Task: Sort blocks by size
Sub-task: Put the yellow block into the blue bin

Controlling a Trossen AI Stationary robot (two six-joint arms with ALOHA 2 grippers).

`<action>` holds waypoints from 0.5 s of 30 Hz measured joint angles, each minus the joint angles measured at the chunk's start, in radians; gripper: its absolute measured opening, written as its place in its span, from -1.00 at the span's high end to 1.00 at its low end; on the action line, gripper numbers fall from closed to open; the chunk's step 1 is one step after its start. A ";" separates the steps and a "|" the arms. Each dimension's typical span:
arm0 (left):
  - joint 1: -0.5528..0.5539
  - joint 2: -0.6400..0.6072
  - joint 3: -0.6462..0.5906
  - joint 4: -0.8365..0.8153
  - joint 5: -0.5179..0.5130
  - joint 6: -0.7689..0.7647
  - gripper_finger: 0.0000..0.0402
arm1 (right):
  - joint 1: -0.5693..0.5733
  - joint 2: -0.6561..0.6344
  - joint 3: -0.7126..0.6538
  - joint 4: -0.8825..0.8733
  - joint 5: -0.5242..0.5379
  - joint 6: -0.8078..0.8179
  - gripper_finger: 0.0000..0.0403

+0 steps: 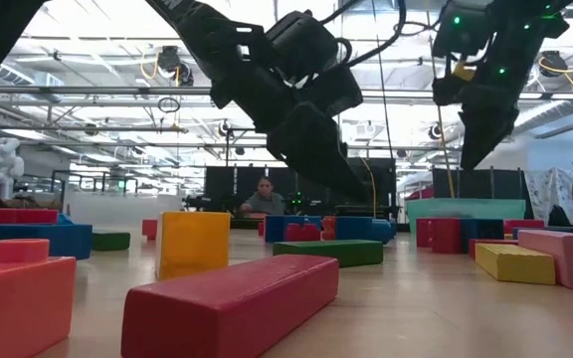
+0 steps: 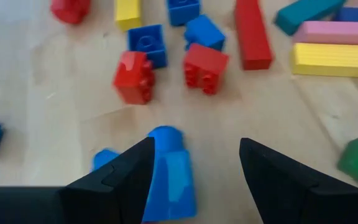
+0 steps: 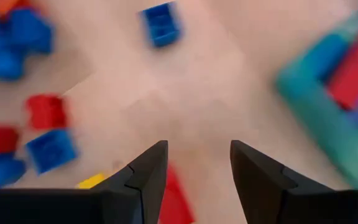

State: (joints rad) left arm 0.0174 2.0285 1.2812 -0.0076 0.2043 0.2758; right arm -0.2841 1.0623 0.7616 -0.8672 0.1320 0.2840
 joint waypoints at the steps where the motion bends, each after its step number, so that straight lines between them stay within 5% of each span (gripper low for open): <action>1: -0.004 0.000 0.000 0.000 0.002 0.002 -0.18 | 0.031 0.004 0.000 0.000 -0.001 0.001 0.21; 15: -0.019 0.000 0.000 -0.001 0.002 0.026 -0.18 | 0.367 0.134 0.000 -0.091 -0.009 0.137 0.21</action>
State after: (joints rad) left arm -0.0013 2.0285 1.2812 -0.0090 0.2058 0.3016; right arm 0.0829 1.1967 0.7616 -0.9578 0.1234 0.4211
